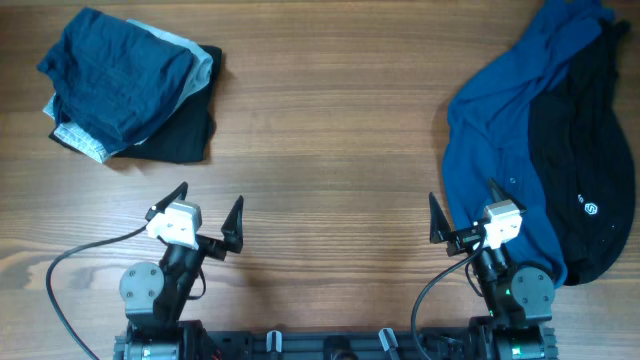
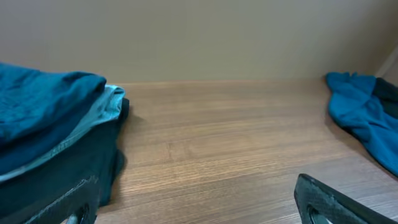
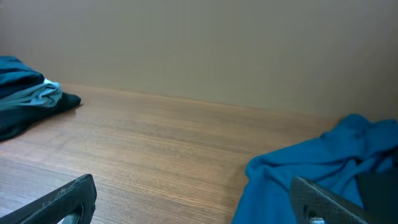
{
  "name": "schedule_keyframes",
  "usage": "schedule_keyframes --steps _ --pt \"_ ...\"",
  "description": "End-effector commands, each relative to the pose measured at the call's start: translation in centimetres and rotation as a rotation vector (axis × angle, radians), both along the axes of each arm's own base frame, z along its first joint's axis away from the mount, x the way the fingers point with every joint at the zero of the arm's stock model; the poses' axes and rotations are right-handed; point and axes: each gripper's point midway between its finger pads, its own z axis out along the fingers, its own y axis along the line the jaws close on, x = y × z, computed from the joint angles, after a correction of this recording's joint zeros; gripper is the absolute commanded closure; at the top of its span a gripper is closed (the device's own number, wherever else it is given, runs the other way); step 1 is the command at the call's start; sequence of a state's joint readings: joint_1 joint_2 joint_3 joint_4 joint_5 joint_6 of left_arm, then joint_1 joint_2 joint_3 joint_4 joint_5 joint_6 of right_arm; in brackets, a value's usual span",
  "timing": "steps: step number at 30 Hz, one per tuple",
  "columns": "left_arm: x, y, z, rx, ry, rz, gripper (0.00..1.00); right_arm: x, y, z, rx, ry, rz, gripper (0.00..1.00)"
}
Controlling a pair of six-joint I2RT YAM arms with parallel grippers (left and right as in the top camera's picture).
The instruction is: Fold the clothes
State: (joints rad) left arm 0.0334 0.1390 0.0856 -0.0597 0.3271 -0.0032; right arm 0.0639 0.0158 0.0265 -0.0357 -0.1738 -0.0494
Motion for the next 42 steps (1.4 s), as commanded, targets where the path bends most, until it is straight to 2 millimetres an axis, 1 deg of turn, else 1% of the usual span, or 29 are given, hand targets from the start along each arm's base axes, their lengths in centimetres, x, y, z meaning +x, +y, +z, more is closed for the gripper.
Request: schedule_keyframes --steps 1,6,10,42 --pt "-0.03 0.77 -0.5 -0.002 -0.028 0.049 0.0 0.04 -0.2 0.17 0.015 -0.005 -0.014 0.0" --pt "-0.1 1.21 -0.44 0.003 -0.073 0.075 0.0 0.03 -0.19 0.18 0.015 -0.006 -0.014 0.0" --pt "-0.13 1.18 -0.77 0.002 -0.059 0.074 0.0 0.08 -0.19 0.01 0.014 0.001 -0.014 0.0" --pt "-0.12 1.15 -0.69 0.0 -0.062 0.072 0.0 0.08 -0.19 0.01 0.014 0.001 -0.014 0.0"
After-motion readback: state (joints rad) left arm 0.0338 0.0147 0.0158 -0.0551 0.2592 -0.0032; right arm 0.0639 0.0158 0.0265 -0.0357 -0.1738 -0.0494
